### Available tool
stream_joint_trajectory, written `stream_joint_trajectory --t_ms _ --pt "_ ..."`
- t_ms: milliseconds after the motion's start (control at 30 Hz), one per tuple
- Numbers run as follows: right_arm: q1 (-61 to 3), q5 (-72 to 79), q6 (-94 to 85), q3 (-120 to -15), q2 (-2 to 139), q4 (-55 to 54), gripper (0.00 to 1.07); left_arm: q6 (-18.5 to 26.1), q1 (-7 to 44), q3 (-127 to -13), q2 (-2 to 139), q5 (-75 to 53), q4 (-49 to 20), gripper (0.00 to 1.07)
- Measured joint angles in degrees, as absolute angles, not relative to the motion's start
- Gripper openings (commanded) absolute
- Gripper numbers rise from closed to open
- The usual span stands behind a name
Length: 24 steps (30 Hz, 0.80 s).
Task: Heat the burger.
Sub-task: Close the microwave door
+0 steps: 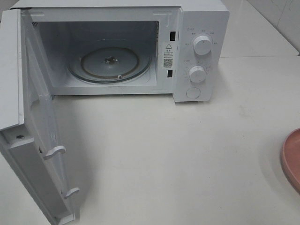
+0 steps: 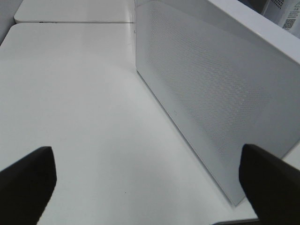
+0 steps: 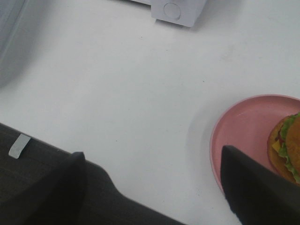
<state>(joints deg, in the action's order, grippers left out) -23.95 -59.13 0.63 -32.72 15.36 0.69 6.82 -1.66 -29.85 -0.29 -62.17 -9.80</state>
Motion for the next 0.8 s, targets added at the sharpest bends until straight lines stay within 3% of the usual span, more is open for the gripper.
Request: stream_joint_trajectory --t_ms 367,800 --pt "-15.1 -57.9 0.0 -28.9 4.9 0.7 0.76 6.8 -1.7 -29.9 -0.3 -62.2 -9.8 0.98" --pt "-9.7 -57.9 0.0 -28.9 -0.2 0.7 0.76 6.8 -1.7 -29.9 -0.3 -62.2 -9.8 0.98"
